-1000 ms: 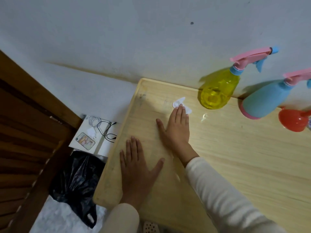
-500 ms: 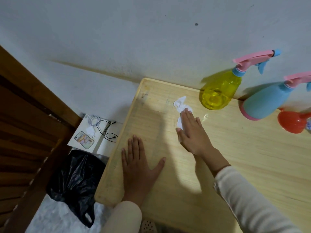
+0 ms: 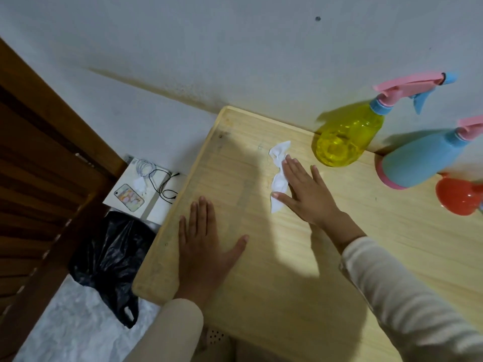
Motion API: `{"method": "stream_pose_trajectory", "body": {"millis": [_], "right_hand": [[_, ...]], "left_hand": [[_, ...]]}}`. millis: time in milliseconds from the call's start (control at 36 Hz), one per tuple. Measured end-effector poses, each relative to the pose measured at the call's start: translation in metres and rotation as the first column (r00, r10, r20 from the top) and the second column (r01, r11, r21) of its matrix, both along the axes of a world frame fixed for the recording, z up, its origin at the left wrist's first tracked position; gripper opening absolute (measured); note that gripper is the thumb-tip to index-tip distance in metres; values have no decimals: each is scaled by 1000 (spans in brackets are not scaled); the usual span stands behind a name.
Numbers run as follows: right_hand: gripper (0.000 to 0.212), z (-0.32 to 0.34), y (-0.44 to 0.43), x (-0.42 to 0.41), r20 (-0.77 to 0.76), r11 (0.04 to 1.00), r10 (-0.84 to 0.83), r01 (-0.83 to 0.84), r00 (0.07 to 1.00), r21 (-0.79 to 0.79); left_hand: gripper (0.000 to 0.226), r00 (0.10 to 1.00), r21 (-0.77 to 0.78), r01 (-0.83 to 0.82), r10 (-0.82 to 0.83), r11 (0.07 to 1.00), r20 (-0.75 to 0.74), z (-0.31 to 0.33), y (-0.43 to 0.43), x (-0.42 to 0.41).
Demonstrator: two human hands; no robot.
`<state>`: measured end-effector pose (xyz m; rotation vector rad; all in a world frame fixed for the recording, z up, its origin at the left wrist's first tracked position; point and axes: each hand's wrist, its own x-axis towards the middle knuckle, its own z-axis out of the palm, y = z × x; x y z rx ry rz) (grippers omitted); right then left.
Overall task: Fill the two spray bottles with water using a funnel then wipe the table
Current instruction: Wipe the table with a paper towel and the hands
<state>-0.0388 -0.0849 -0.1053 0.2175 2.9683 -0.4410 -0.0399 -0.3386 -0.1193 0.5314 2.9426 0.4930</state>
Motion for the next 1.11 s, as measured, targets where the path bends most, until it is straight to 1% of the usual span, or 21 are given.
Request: {"method": "stream_pose_trajectory", "body": {"millis": [83, 194, 639, 1111], "right_hand": [[80, 0, -6, -3, 2, 999, -33, 33, 999, 15], [78, -2, -14, -8, -14, 997, -68, 68, 998, 30], [84, -5, -44, -39, 22, 975, -212, 210, 977, 72], [89, -5, -46, -68, 3, 979, -202, 201, 979, 44]], "left_hand": [[103, 1000, -12, 4, -3, 1000, 6, -2, 0, 0], [103, 1000, -17, -2, 2, 1000, 12, -1, 0, 1], [104, 1000, -30, -9, 9, 1000, 11, 2, 1, 0], [102, 1000, -32, -5, 5, 999, 2, 1, 0, 0]]}}
